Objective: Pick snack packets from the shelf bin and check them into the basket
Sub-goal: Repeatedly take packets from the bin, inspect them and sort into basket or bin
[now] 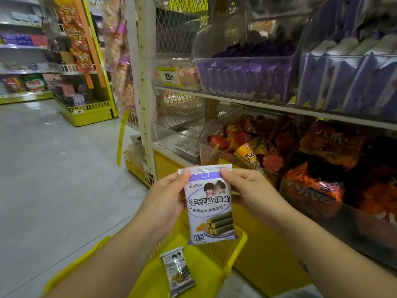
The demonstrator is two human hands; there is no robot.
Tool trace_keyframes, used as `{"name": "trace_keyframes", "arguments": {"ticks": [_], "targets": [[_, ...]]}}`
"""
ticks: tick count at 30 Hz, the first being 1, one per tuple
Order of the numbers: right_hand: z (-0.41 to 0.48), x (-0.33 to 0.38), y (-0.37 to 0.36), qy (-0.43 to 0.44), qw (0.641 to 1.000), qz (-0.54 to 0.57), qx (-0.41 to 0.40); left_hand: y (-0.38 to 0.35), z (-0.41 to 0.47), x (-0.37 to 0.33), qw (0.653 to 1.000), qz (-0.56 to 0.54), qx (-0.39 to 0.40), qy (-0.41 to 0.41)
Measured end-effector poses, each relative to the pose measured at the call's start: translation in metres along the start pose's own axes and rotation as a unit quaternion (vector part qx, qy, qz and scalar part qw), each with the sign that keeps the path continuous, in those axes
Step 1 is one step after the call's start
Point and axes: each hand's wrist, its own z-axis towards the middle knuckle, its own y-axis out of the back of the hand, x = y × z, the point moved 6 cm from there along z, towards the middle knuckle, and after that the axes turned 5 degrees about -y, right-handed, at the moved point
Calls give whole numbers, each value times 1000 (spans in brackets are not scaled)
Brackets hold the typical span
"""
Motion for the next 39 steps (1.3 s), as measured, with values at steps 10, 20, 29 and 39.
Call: {"name": "trace_keyframes", "arguments": {"ticks": [10, 20, 29, 39], "targets": [[-22, -16, -13, -130, 974, -77, 169, 7, -6, -10, 995, -78, -65, 16], [-22, -9, -1, -168, 973, 110, 116, -12, -22, 5, 978, -65, 120, 160], [-22, -7, -7, -154, 965, 165, 137, -16, -26, -3, 975, -85, 129, 160], [-23, -1, -28, 26, 997, -14, 69, -24, -24, -2, 985, 126, 116, -26]]}}
